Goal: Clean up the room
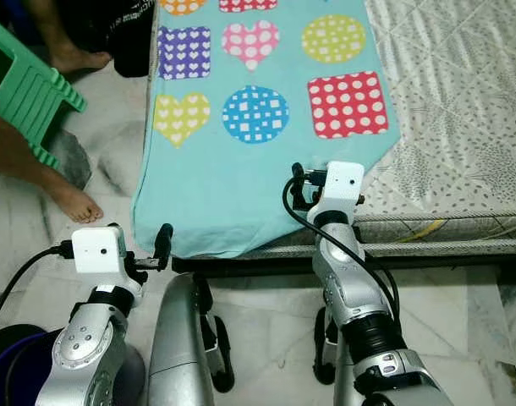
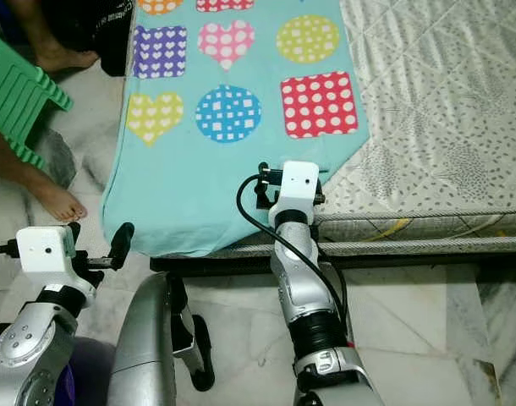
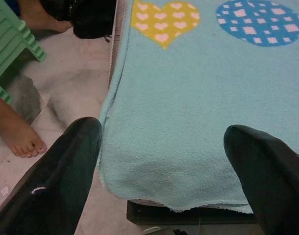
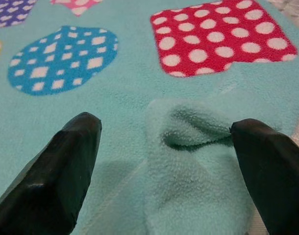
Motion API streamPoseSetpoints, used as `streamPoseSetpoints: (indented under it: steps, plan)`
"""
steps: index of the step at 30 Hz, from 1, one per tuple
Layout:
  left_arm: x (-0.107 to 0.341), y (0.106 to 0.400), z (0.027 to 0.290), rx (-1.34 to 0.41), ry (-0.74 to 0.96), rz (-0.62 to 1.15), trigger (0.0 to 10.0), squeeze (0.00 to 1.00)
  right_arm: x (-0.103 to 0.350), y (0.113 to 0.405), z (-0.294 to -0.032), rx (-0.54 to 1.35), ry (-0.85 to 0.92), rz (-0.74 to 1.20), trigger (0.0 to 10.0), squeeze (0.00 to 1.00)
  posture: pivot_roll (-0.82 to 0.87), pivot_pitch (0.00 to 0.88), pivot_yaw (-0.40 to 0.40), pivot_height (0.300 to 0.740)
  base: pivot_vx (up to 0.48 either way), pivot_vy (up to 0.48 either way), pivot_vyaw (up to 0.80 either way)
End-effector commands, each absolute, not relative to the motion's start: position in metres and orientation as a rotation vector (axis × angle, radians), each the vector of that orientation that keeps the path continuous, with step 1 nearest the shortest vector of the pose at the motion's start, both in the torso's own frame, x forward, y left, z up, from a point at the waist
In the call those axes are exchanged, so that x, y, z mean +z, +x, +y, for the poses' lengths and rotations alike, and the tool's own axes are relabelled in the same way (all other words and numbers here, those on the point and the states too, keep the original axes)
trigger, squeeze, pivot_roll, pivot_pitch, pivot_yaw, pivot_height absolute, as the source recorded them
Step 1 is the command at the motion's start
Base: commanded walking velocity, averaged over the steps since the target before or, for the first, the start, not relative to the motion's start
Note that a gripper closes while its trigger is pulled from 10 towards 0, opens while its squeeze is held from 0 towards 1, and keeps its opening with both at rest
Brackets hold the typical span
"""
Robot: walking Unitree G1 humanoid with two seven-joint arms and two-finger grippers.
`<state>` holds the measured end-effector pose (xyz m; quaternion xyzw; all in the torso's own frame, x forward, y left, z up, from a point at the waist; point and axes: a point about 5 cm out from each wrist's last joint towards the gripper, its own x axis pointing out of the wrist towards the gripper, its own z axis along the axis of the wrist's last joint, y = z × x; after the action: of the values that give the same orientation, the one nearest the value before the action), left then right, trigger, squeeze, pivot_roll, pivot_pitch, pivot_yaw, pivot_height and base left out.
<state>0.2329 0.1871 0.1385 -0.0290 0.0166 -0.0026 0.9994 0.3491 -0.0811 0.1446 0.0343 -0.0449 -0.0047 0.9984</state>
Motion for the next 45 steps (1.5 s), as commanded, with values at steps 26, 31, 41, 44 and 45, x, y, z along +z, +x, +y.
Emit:
streamPoseSetpoints:
  steps: [26, 31, 41, 44, 45]
  plan:
    - [0.134, 0.232, 0.189, 0.008, -0.058, 0.055, 10.0, 0.0, 0.11, 0.349, -0.076, -0.043, -0.033, 0.002, 0.0, 0.0, 0.0, 0.404, 0.107, 0.567, 0.0, 0.0, 0.0]
    - [0.134, 0.232, 0.189, 0.007, -0.059, 0.053, 10.0, 0.0, 0.112, 0.35, -0.078, -0.051, -0.032, -0.007, 0.0, 0.0, 0.0, 0.404, 0.108, 0.567, 0.0, 0.0, 0.0]
    - [0.134, 0.234, 0.189, 0.011, -0.06, 0.049, 10.0, 0.0, 0.112, 0.35, -0.083, -0.066, -0.012, -0.016, 0.0, 0.0, 0.0, 0.4, 0.105, 0.567, 0.0, 0.0, 0.0]
    - [0.134, 0.234, 0.189, 0.011, -0.061, 0.048, 10.0, 0.0, 0.111, 0.349, -0.086, -0.076, 0.002, -0.011, 0.0, 0.0, -0.01, 0.394, 0.105, 0.567, 0.0, 0.0, 0.0]
    - [0.134, 0.234, 0.189, 0.01, -0.062, 0.047, 10.0, 0.0, 0.111, 0.348, -0.088, -0.079, 0.003, -0.012, 0.0, 0.0, -0.01, 0.394, 0.105, 0.567, 0.0, 0.0, 0.0]
